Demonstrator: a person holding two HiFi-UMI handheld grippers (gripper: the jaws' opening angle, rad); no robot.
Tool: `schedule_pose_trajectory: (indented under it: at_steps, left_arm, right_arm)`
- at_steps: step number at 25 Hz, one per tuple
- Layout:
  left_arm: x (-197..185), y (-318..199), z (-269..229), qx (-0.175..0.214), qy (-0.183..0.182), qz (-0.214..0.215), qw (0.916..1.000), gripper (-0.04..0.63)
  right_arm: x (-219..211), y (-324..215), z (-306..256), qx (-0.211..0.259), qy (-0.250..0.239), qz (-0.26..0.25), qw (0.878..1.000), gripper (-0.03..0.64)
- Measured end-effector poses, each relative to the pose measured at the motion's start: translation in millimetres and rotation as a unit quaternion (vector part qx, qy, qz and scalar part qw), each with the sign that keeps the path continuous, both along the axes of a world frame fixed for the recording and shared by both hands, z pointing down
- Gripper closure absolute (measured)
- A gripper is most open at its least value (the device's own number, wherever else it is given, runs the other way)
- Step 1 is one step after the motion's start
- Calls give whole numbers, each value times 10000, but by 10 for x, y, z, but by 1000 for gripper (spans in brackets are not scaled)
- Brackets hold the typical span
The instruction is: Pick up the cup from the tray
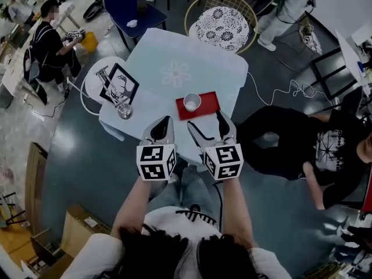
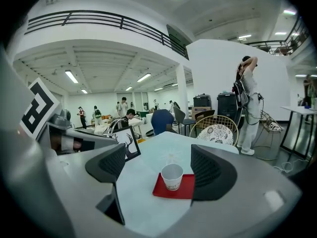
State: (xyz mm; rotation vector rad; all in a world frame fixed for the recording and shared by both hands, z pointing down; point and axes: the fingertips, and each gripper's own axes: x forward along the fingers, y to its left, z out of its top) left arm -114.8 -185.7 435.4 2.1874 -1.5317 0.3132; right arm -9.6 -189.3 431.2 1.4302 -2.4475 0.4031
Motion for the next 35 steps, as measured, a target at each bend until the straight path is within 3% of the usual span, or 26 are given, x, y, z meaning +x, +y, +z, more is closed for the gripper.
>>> schedule_pose_trajectory:
  at_steps: [17,35]
  left_arm:
    - [-28,-629,729,-606,-88,-293,9977,595]
    - [-88,-912,1334,-1047,-273,-345,9935,595]
  right_arm:
    - [-156,-687,873,-570,443,-503,9961,178]
    - [-290,-1023,1697,-1162,497,-378,9913,168]
